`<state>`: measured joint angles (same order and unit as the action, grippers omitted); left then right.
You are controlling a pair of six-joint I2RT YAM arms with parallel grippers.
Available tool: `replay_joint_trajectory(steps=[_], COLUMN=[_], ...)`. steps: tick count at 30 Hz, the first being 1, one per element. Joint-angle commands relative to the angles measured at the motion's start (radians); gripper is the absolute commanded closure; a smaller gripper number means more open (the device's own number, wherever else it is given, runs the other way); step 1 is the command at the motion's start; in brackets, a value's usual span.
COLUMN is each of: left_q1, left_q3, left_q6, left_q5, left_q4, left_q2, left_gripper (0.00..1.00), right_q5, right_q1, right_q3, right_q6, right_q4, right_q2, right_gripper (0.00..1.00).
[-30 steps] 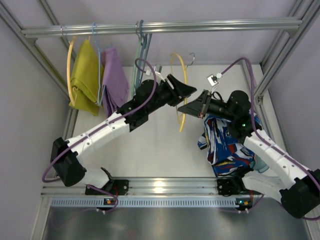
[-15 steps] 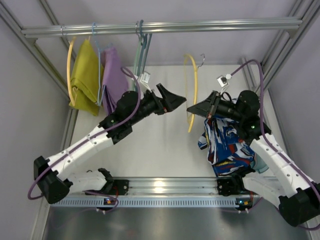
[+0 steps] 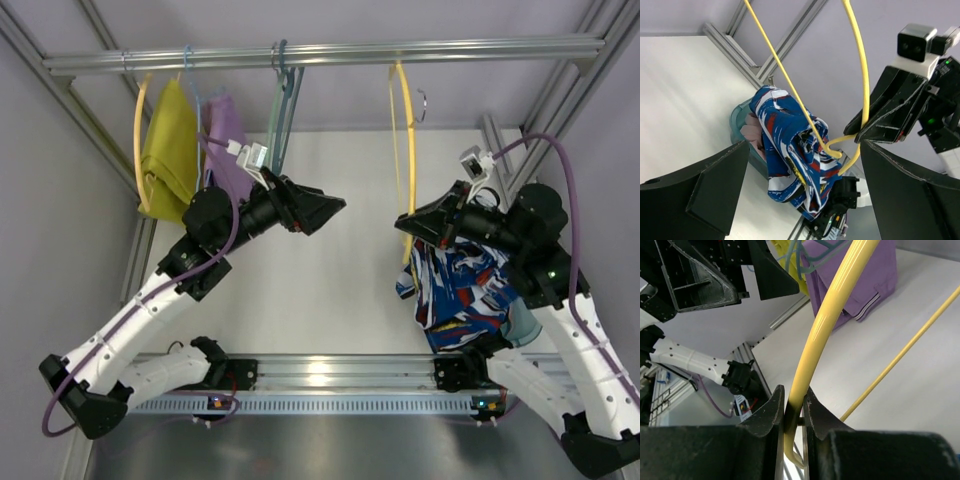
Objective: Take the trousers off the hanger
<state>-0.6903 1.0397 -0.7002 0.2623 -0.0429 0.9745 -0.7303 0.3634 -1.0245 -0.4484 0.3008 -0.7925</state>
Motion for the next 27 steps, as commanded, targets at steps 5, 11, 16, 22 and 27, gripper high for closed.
replay_joint_trajectory(steps=[5,11,16,22,27], left_q1=[0.031,0.057,0.069,0.069,0.069], left_q3=[0.042,0.042,0.039,0.062,0.031], left_q6=[0.08,0.108,0.094,0.067,0.064], left_q5=[0.022,0.005,0.02,0.035,0.034], left_q4=[0.078,0.107,0.107,0.101,0.09], left_q2=[-0.026,-0.049,-0.053,-0.023,-0.03], left_gripper=[0.02,0.02,0.01,0.01,0.02], right_q5=[0.086,0.112,0.149,0.147,0.138], right_q1=[-0.004,-0.007,-0.007,-0.017,-0.038], right_q3=[-0.101,-0.111,-0.106,-0.158,-0.213], right_q6=[0.26,0.344,0.364,0.367,0.304], right_q4=[-0.114,-0.202,-0.291,-0.336,-0.39], right_q2=[-0.105,-0.178,-0.214,-0.298,-0.382], right_gripper=[1.0,1.0,1.0,1.0,1.0])
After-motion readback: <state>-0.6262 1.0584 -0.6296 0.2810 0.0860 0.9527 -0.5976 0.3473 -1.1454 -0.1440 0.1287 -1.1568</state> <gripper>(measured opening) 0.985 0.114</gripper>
